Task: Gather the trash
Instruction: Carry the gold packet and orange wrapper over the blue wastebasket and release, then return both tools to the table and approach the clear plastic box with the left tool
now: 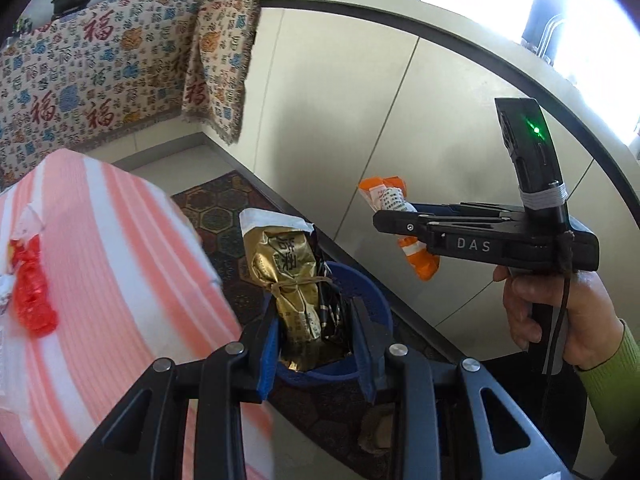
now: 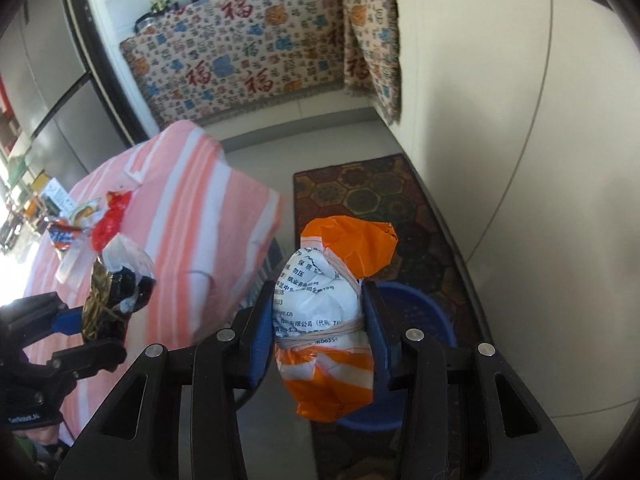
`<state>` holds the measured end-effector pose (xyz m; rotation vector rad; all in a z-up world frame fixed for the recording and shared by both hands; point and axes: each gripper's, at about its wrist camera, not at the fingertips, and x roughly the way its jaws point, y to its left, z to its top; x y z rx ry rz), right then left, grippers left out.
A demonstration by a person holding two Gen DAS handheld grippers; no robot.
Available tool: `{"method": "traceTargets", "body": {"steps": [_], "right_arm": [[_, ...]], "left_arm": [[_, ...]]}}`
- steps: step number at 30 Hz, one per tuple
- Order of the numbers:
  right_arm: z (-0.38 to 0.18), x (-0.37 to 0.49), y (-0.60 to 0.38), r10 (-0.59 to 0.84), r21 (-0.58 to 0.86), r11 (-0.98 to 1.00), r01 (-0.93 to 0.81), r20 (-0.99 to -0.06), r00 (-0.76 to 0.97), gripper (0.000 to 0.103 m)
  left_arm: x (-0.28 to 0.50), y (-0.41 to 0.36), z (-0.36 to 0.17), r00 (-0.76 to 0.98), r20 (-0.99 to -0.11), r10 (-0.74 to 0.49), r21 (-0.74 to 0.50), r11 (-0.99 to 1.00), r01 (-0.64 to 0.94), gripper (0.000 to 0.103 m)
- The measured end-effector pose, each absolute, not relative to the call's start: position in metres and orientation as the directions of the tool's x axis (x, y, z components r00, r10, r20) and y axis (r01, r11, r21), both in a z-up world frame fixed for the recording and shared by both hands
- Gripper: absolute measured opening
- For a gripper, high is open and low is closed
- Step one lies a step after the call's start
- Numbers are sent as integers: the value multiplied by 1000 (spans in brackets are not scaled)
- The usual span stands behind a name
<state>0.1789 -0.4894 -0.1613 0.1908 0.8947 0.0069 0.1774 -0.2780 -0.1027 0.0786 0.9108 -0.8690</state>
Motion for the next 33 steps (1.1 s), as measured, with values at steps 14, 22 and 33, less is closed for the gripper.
{"method": "traceTargets", "body": {"steps": [14,22,33], "right_arm": [[-211,173,-552,89,251,950,188,-791,605,43],[-217,173,-567,92,285,932,225,-785,613,44],[-204,167,-581,54,317,907,276,-739,672,65]], "left_arm": [[197,-369,-167,198,-764,-615,-328,634,701,33],[211,-396,-190,174,-785,-595,-316,624,714,33],[226,-430,-225,183,-820,-542,-268,647,713,72]]}}
